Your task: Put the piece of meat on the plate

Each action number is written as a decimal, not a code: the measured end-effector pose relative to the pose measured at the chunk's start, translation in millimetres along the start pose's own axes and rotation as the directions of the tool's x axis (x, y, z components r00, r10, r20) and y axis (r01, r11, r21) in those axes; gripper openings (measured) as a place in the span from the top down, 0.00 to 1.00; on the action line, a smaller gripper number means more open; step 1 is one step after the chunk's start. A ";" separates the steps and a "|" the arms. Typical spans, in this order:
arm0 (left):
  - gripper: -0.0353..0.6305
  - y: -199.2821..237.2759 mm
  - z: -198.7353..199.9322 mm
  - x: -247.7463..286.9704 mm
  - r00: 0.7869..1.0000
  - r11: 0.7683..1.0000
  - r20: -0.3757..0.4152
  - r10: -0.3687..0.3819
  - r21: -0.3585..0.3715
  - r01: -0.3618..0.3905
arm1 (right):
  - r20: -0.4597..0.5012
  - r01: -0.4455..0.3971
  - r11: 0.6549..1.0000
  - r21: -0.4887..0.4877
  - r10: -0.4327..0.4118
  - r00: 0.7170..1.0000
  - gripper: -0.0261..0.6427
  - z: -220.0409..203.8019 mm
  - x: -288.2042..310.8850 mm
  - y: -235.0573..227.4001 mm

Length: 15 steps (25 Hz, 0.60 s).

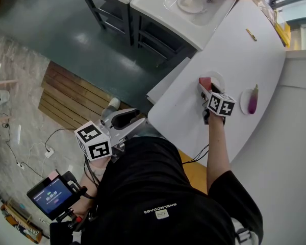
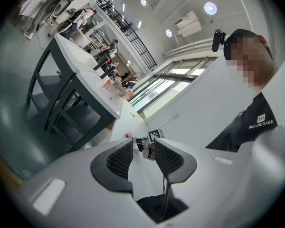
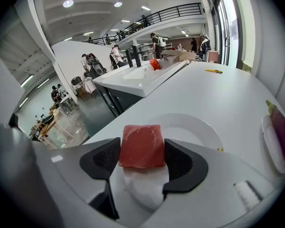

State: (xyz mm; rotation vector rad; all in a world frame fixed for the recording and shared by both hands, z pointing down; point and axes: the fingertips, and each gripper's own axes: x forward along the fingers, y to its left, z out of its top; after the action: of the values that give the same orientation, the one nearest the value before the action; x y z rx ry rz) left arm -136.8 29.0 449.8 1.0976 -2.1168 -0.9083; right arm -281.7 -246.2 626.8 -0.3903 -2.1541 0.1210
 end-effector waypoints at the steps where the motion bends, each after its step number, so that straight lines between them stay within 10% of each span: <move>1: 0.73 0.3 0.2 -0.4 1.000 1.000 0.002 0.001 0.000 -0.001 | -0.003 0.001 1.000 0.000 -0.001 1.000 0.52 0.3 0.9 0.0; 15: 0.73 -0.4 1.8 -3.8 1.000 1.000 -0.001 0.004 -0.002 -0.004 | 0.028 0.016 1.000 0.001 -0.016 0.999 0.39 9.1 -0.3 -1.5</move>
State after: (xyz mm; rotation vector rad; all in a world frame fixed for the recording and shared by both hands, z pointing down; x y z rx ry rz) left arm -136.1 32.6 447.7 1.0929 -2.1161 -0.9076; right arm -289.3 -247.2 621.7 -0.3726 -2.1838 0.1194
